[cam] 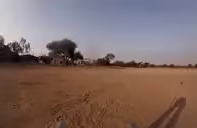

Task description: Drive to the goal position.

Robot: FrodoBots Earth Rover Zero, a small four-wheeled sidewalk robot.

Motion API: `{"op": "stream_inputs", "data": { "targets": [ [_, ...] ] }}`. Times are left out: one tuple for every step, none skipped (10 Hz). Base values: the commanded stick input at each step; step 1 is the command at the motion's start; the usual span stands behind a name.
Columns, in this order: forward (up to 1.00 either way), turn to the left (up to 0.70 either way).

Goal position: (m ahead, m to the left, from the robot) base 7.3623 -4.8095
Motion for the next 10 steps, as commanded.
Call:
{"op": "stream_inputs", "data": {
  "targets": [
    [0.68,0.0],
    [0.68,0.0],
    [0.68,0.0],
    [0.68,0.0],
    [0.68,0.0],
    [0.68,0.0],
    [0.68,0.0],
    [0.68,0.0],
    [0.68,0.0],
    [0.68,-0.1]
  ]
}}
